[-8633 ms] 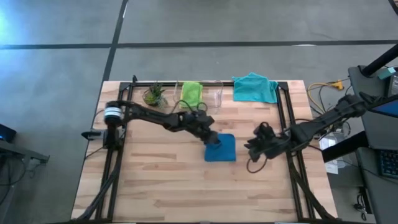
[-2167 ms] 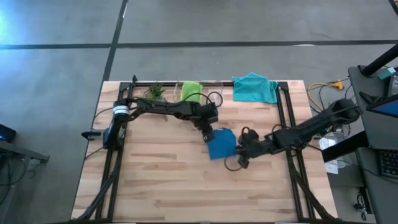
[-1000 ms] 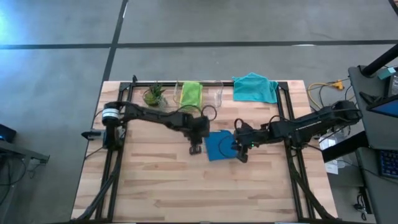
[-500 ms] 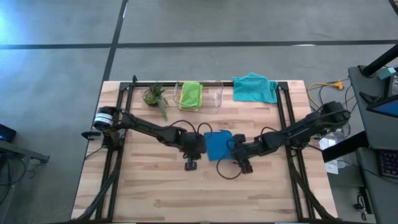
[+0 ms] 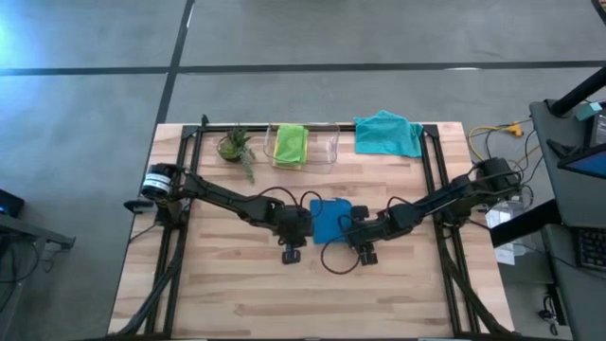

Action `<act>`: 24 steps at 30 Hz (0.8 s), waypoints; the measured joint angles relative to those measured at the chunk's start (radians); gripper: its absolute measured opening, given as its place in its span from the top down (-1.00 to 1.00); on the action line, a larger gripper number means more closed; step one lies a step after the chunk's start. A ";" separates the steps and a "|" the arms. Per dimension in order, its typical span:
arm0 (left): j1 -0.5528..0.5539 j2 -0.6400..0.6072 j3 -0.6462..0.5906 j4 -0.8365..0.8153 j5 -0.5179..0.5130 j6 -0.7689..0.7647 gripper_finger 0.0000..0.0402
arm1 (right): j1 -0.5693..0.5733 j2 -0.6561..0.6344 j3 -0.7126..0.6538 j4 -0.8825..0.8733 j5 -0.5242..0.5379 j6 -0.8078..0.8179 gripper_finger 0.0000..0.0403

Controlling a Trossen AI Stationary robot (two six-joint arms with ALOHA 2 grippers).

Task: Fold microfiber towels
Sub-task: Fold the bottom blue towel

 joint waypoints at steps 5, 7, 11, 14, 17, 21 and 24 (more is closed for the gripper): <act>-0.002 0.000 0.002 0.008 0.000 -0.003 0.89 | -0.003 0.001 0.000 -0.001 -0.023 0.111 0.58; -0.001 0.000 0.002 0.008 0.001 -0.023 0.89 | 0.001 0.001 0.000 -0.003 -0.042 0.166 0.74; -0.002 -0.011 0.001 0.005 0.001 -0.048 0.89 | 0.031 0.001 0.005 0.001 -0.169 0.268 0.92; -0.003 -0.033 0.000 0.005 0.001 -0.049 0.89 | 0.064 0.005 0.036 -0.025 -0.284 0.325 0.93; -0.002 -0.054 -0.001 0.003 0.002 -0.046 0.89 | 0.103 -0.001 0.078 -0.046 -0.335 0.376 0.94; -0.002 -0.081 -0.001 0.005 0.001 -0.045 0.89 | 0.129 -0.020 0.135 -0.061 -0.349 0.423 0.94; -0.003 -0.100 -0.001 0.021 0.001 -0.024 0.89 | 0.138 -0.017 0.147 -0.107 -0.344 0.449 0.94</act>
